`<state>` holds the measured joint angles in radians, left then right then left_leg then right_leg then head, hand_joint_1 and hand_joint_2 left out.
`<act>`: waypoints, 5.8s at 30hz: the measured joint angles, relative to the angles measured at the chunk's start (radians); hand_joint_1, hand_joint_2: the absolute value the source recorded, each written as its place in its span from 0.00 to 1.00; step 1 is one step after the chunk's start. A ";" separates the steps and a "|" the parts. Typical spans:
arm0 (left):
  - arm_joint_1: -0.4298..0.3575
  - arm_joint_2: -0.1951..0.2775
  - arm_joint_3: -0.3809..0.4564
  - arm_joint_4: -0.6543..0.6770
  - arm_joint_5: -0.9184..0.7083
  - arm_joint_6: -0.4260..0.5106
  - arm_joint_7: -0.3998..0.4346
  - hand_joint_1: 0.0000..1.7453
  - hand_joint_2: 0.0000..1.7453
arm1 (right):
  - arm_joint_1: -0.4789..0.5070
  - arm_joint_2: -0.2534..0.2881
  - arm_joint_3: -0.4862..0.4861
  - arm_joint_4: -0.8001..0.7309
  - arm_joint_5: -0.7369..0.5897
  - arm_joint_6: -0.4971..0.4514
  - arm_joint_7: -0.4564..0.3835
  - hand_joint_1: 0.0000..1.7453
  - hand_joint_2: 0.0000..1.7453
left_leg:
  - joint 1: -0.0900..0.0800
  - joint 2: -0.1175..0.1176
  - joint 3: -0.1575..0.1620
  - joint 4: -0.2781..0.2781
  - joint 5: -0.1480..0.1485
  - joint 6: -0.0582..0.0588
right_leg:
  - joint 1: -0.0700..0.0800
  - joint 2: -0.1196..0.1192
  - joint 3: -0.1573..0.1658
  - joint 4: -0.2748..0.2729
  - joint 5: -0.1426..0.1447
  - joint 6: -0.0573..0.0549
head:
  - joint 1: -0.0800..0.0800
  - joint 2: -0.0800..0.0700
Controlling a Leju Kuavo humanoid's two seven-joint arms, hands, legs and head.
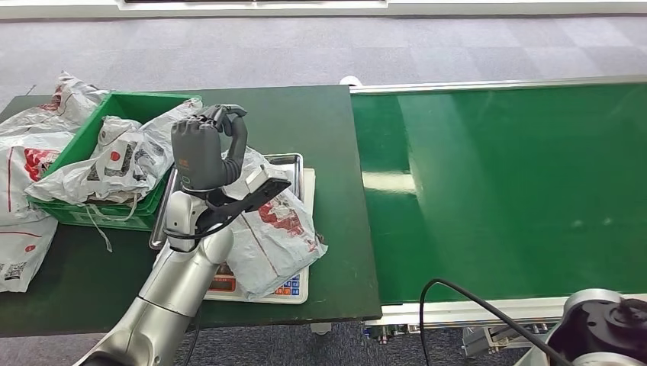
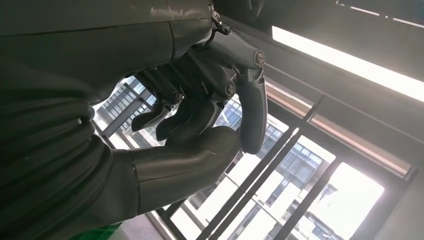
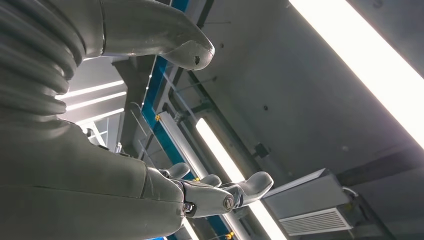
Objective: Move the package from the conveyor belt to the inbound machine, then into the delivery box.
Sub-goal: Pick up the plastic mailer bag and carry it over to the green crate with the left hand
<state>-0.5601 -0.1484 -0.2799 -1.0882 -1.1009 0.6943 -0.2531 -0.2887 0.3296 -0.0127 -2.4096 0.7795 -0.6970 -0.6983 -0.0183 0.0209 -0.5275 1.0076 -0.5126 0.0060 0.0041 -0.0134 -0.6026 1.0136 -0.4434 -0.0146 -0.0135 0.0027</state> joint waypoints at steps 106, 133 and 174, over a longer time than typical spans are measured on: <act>0.035 0.311 0.243 0.354 0.335 -1.199 -0.450 0.54 1.00 | 0.042 -0.008 -0.086 0.280 -0.010 0.001 0.000 0.00 1.00 | 0.001 0.000 -0.001 -0.001 0.002 -0.003 | 0.001 0.000 -0.001 0.001 0.000 -0.003 | 0.000 0.000; 0.074 0.309 0.144 0.318 0.429 -1.197 -0.457 1.00 1.00 | 0.043 -0.008 -0.093 0.296 -0.001 0.001 0.000 0.00 1.00 | 0.001 -0.003 0.002 -0.001 0.002 -0.003 | 0.001 -0.002 0.003 0.001 0.000 -0.003 | 0.000 0.000; 0.008 0.072 0.378 -0.143 0.617 -0.525 -0.197 1.00 1.00 | 0.047 -0.009 -0.118 0.336 0.000 0.001 0.000 0.00 1.00 | 0.001 -0.002 -0.001 0.000 0.002 -0.003 | 0.002 -0.001 -0.002 0.001 0.000 -0.003 | 0.000 0.000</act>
<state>-0.5519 -0.0762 0.0976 -1.2309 -0.4839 0.1691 -0.4502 -0.2414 0.3208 -0.1310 -2.0736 0.7797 -0.6958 -0.6985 -0.0170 0.0189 -0.5285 1.0073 -0.5108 0.0034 0.0057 -0.0147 -0.6048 1.0144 -0.4434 -0.0178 -0.0137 0.0027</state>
